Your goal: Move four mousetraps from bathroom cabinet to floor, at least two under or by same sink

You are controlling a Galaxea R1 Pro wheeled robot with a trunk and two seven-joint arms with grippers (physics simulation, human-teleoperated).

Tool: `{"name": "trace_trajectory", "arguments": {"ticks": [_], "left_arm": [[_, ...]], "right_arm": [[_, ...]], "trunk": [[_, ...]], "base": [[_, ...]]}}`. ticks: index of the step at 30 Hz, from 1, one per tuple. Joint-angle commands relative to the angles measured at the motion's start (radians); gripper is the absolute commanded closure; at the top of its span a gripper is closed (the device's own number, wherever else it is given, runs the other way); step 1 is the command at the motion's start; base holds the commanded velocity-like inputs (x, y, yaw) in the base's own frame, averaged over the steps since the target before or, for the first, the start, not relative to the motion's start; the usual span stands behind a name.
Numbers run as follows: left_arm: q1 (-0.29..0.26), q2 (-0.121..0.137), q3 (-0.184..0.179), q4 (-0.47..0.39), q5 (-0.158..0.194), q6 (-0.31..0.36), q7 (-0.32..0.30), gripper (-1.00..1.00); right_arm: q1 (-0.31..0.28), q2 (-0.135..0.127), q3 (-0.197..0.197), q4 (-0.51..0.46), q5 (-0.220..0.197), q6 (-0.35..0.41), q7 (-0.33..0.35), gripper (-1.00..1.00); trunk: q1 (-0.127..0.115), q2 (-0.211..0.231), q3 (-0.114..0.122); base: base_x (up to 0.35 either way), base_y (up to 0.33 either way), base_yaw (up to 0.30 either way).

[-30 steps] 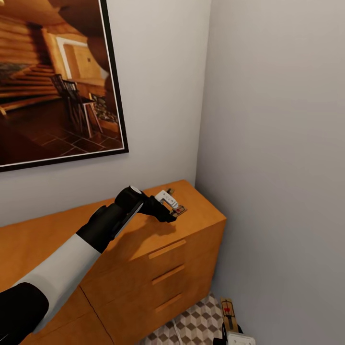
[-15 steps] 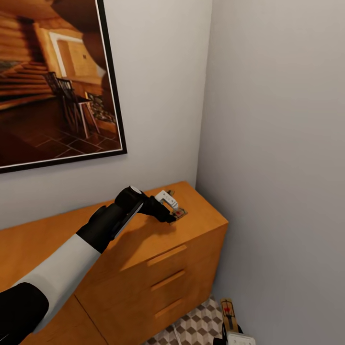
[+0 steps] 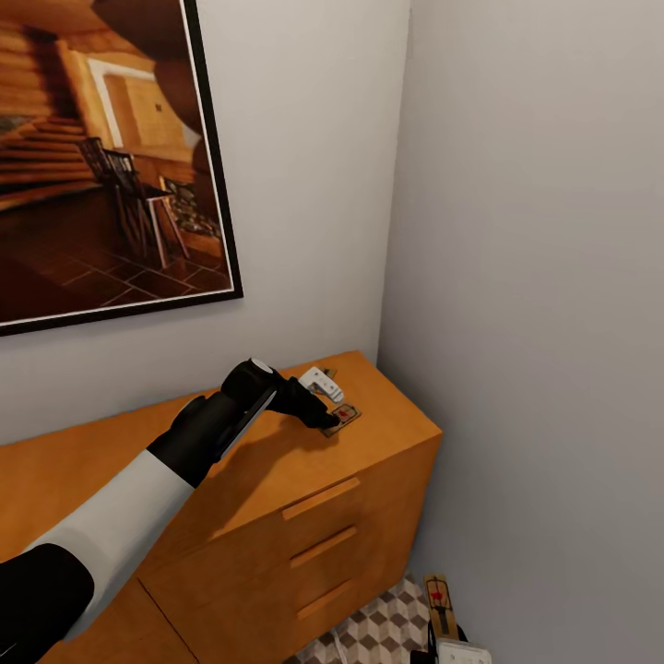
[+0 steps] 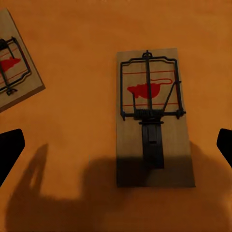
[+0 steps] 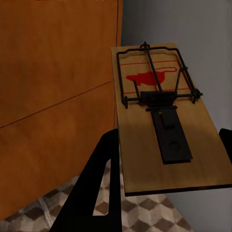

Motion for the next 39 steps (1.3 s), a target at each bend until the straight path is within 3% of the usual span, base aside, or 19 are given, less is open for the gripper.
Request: {"name": "trace_trajectory", "arguments": {"ticks": [1, 15, 39], "left_arm": [[-0.001, 0.001, -0.002, 0.0, -0.001, 0.004, -0.002, -1.0], [-0.001, -0.038, -0.005, 0.04, -0.001, 0.002, -0.002, -1.0], [-0.001, -0.04, -0.005, 0.083, -0.001, 0.001, -0.003, -1.0]], "right_arm": [[-0.001, 0.0, 0.008, 0.001, 0.001, -0.001, -0.009, 1.0], [-0.001, 0.003, 0.008, 0.001, 0.001, -0.001, -0.009, 1.0], [-0.001, 0.011, 0.007, 0.001, 0.001, 0.0, -0.009, 1.0]], "trunk": [[0.0, -0.001, -0.001], [0.0, -0.001, -0.001], [0.0, -0.001, -0.001]], "base": [[0.002, 0.0, 0.0], [0.0, 0.0, 0.0], [0.0, 0.0, 0.0]]}}
